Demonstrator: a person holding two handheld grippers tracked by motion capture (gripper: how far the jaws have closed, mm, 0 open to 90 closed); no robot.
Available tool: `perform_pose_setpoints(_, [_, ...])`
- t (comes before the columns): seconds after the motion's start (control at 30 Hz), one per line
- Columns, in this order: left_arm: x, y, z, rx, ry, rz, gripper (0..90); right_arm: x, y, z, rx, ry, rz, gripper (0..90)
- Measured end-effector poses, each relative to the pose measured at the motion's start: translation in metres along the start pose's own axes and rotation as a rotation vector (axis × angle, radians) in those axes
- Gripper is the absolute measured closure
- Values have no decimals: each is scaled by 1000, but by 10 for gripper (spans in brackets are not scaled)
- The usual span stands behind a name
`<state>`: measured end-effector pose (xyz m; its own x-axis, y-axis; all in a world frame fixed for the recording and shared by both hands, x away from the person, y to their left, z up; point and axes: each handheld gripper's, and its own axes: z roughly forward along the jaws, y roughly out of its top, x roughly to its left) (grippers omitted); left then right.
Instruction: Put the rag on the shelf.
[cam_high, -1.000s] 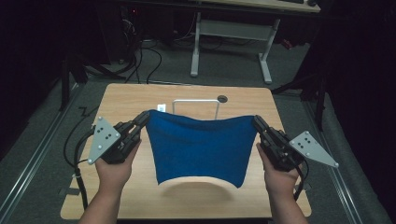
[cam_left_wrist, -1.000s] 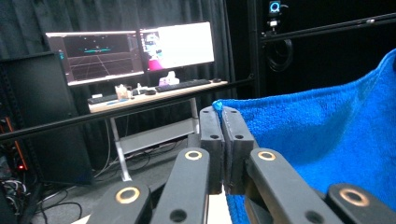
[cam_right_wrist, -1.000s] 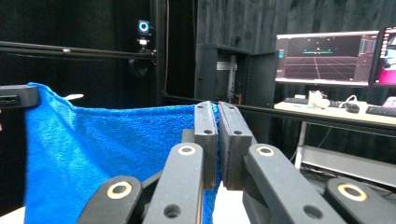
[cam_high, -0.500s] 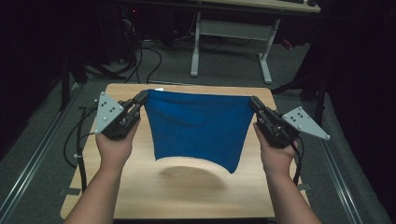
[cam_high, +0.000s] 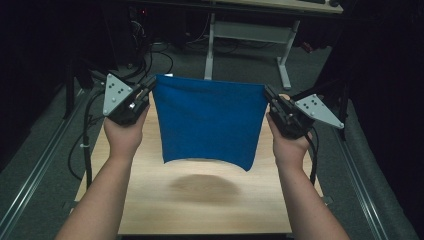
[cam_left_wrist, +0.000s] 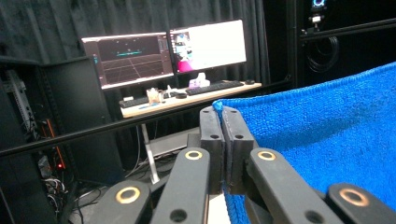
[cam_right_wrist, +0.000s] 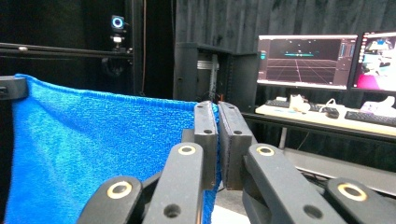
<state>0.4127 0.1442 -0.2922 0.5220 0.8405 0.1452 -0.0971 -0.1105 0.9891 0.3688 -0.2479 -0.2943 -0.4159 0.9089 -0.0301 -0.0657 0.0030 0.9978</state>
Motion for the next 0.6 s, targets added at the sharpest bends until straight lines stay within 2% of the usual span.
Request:
perform_pose_setpoints(0.1, [2, 1, 6, 2, 6, 0, 888, -3, 0, 8, 12, -13, -8, 876])
perform_pose_setpoints(0.2, [8, 0, 19, 12, 18, -14, 888, -10, 1, 26, 37, -39, -20, 877])
perform_pose_setpoints(0.23, [8, 0, 19, 12, 18, -14, 888, -10, 1, 26, 37, -39, -20, 877])
perform_pose_setpoints(0.3, [13, -4, 31, 26, 36, -7, 888, -15, -1, 40, 54, -52, -23, 877])
perform_pose_setpoints(0.37, [15, -7, 36, 33, 44, -3, 888, -16, -2, 44, 56, -54, -21, 877])
perform_pose_setpoints(0.4, [20, -11, 43, 47, 51, -7, 889, -18, -4, 55, 68, -59, -19, 877])
perform_pose_setpoints(0.43, [20, -11, 43, 47, 51, -7, 889, -19, -5, 58, 74, -62, -17, 877])
perform_pose_setpoints(0.5, [26, -16, 54, 49, 71, -32, 889, -20, -7, 68, 82, -73, -24, 877])
perform_pose_setpoints(0.57, [28, -17, 57, 50, 75, -38, 889, -20, -7, 74, 89, -78, -29, 877])
perform_pose_setpoints(0.6, [32, -20, 64, 52, 82, -58, 889, -21, -9, 83, 102, -90, -32, 878])
